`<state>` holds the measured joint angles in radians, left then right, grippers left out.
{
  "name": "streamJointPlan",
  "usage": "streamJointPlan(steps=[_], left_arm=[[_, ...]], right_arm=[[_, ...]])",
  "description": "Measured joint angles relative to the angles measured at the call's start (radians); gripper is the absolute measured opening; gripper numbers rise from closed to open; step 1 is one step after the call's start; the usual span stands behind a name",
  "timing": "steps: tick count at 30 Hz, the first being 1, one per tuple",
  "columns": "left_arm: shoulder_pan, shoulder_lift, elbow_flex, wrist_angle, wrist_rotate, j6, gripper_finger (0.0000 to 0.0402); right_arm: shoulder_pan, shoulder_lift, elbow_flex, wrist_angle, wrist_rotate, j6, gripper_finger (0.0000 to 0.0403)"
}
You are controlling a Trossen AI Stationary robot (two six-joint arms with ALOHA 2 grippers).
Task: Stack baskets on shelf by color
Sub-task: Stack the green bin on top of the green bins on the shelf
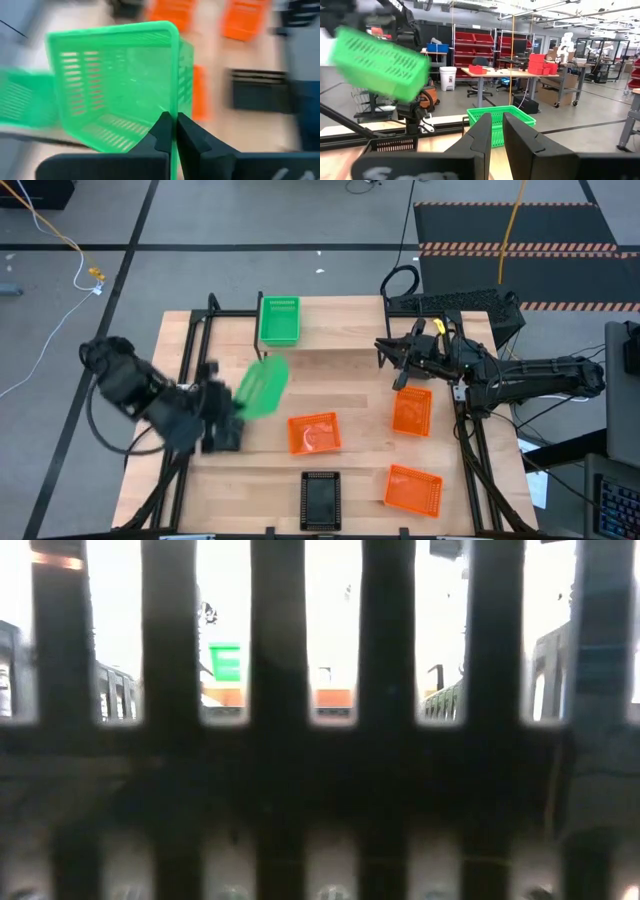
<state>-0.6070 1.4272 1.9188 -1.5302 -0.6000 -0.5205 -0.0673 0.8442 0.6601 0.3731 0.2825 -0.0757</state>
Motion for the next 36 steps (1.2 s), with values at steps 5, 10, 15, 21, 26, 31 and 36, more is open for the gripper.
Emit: streamJointPlan(steps=[5, 10, 15, 21, 26, 31, 36], left_arm=[[0.236, 0.007, 0.0, 0.007, -0.088, 0.3, 0.0005], [0.491, 0.038, 0.0, 0.069, -0.061, 0.515, 0.0008], [0.675, 0.098, -0.001, 0.148, 0.02, 0.69, 0.0007], [0.771, 0.202, -0.001, 0.138, 0.033, 0.782, 0.0009], [0.797, 0.264, -0.001, 0.096, 0.057, 0.78, 0.0009], [0.812, 0.288, -0.001, 0.074, 0.065, 0.747, 0.0042], [0.822, 0.289, -0.001, 0.04, 0.124, 0.709, 0.0059]], right_arm=[[0.0, 0.0, 0.0, -0.007, 0.0, -0.015, 0.0043], [0.0, 0.0, 0.0, -0.019, 0.0, -0.015, 0.0043], [0.0, 0.001, 0.0, -0.027, 0.0, -0.016, 0.0043], [0.0, 0.0, 0.0, -0.042, 0.0, -0.025, 0.0043], [-0.001, 0.0, 0.0, -0.045, 0.002, -0.05, 0.0043], [-0.001, 0.0, 0.0, -0.046, 0.002, -0.06, 0.0043], [-0.001, 0.0, 0.0, -0.045, 0.002, -0.06, 0.0043]])
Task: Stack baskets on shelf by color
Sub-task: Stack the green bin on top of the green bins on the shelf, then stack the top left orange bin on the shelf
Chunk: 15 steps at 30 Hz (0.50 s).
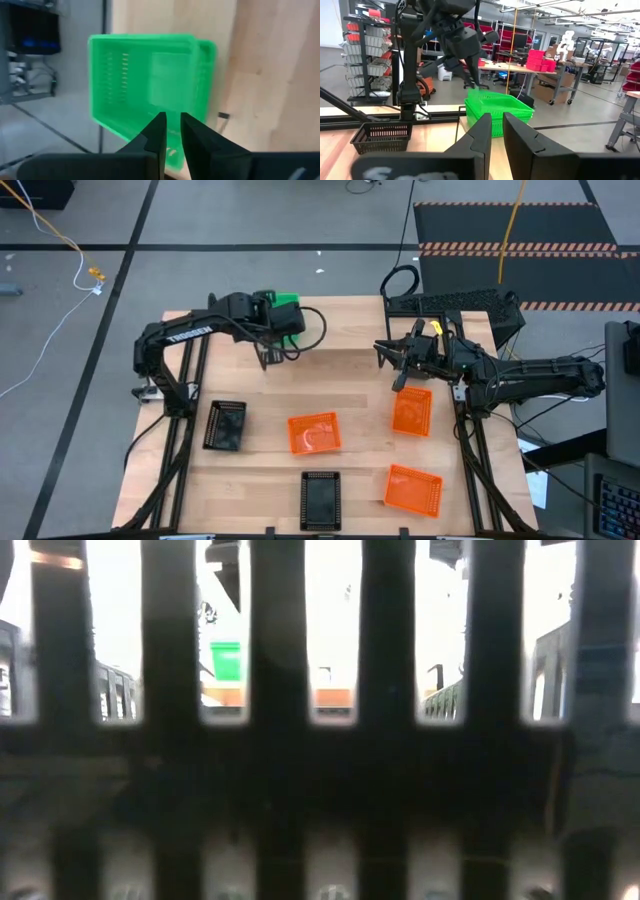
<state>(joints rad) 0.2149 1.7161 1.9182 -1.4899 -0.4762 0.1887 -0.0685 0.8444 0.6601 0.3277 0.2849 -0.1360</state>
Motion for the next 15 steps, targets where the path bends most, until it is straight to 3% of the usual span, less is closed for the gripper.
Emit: streamJointPlan(steps=[15], left_arm=[[-0.039, 0.0, -0.002, -0.024, 0.042, -0.147, 0.0062]], right_arm=[[0.0, 0.0, 0.0, -0.01, 0.001, 0.019, 0.0043]])
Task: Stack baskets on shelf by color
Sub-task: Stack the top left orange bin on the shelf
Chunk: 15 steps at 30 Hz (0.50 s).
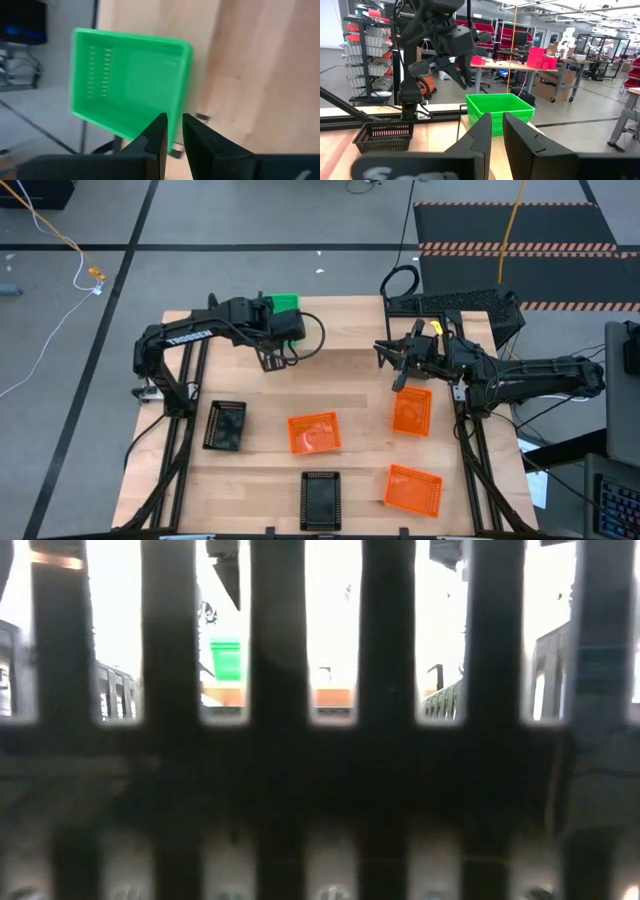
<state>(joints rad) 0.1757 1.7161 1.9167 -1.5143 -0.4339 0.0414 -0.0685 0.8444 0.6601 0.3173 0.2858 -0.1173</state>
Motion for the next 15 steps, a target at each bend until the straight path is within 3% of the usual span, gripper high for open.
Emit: streamJointPlan(steps=[8, 15], left_arm=[[-0.043, 0.0, -0.138, -0.008, 0.034, -0.079, 0.0062], [-0.165, -0.02, -0.278, -0.056, 0.034, -0.2, 0.0062]], right_arm=[[0.003, 0.0, 0.0, -0.025, -0.001, 0.032, 0.0043], [0.021, 0.0, 0.0, -0.04, -0.002, 0.044, 0.0043]])
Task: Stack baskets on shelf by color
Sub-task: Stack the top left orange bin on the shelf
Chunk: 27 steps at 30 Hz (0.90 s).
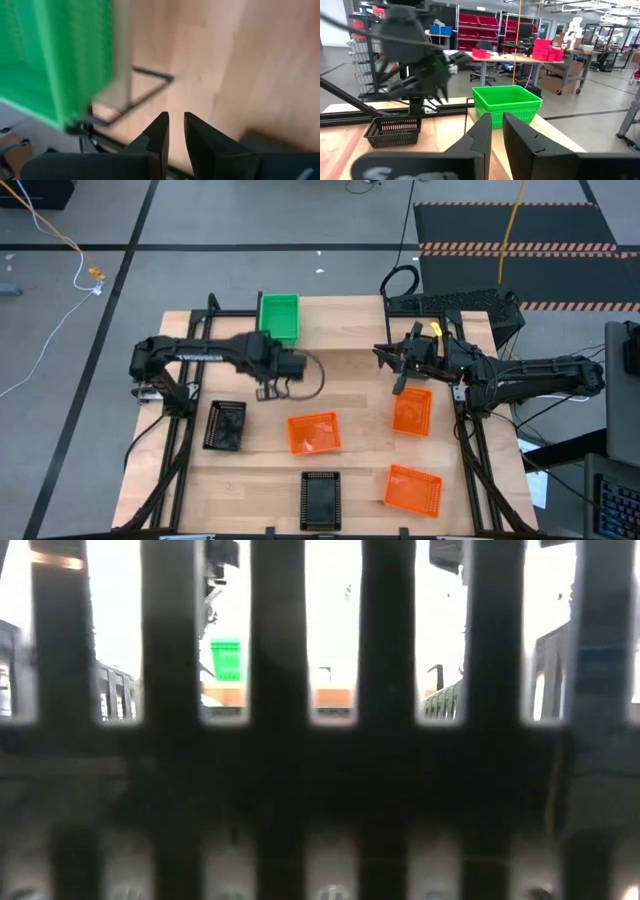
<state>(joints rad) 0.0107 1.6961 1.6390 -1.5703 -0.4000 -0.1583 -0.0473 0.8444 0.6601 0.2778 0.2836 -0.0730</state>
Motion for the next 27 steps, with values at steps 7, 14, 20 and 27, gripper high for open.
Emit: streamJointPlan(steps=[7, 14, 20, 27], left_arm=[[-0.13, -0.207, -0.261, 0.279, -0.005, -0.13, 0.0062], [-0.264, -0.392, -0.721, 1.136, 0.001, -0.026, 0.0062], [-0.284, -0.37, -0.956, 1.681, -0.007, 0.149, 0.0063], [-0.228, -0.321, -1.054, 2.014, 0.016, 0.184, 0.0063]], right_arm=[[0.054, 0.021, 0.0, 0.015, -0.201, -0.082, 0.0043], [0.171, 0.176, 0.118, -0.063, -0.137, -0.06, 0.0061], [0.329, 0.329, 0.132, -0.425, 0.031, 0.318, 0.011], [0.39, 0.315, 0.145, -0.63, 0.187, 0.658, 0.0136]])
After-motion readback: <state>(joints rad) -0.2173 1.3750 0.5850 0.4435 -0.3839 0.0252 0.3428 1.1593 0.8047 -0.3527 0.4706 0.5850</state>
